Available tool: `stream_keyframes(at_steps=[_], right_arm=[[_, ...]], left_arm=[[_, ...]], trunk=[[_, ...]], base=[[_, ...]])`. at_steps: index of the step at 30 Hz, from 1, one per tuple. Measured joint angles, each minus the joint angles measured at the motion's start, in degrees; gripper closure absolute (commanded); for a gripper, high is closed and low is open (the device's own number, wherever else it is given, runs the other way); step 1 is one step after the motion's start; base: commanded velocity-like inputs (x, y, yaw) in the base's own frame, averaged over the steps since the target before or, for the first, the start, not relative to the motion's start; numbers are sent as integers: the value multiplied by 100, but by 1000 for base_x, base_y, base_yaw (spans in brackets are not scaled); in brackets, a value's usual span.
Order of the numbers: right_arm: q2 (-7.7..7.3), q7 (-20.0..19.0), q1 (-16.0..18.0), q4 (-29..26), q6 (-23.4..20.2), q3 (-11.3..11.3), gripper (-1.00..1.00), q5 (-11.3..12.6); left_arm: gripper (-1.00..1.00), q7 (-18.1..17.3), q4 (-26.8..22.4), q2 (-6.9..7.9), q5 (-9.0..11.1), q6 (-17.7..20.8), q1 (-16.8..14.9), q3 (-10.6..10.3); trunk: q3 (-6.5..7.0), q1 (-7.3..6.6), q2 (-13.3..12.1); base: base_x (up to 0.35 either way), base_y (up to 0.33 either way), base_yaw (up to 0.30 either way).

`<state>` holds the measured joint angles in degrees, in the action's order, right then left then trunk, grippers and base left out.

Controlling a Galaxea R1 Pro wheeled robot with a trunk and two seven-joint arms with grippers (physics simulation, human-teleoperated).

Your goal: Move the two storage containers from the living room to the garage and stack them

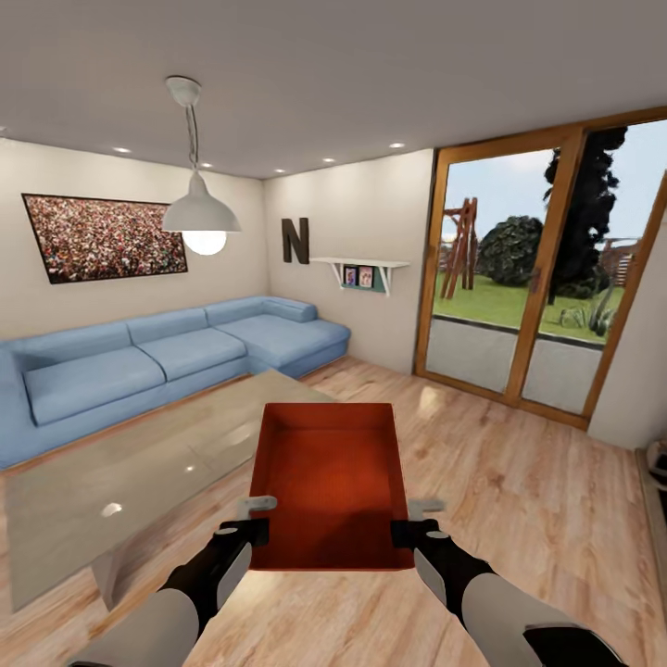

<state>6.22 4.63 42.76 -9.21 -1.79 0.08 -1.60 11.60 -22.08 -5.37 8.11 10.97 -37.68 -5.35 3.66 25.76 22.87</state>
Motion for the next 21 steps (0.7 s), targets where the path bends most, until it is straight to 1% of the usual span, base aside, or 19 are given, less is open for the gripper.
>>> stream_keyframes(at_steps=[21], right_arm=[[-1, 0, 0, 0, -2, 1, 100, 0]], left_arm=[[100, 0, 3, -1, 1, 0, 0, 1]], trunk=[[0, 0, 0]], base=[[0, -138, 268]])
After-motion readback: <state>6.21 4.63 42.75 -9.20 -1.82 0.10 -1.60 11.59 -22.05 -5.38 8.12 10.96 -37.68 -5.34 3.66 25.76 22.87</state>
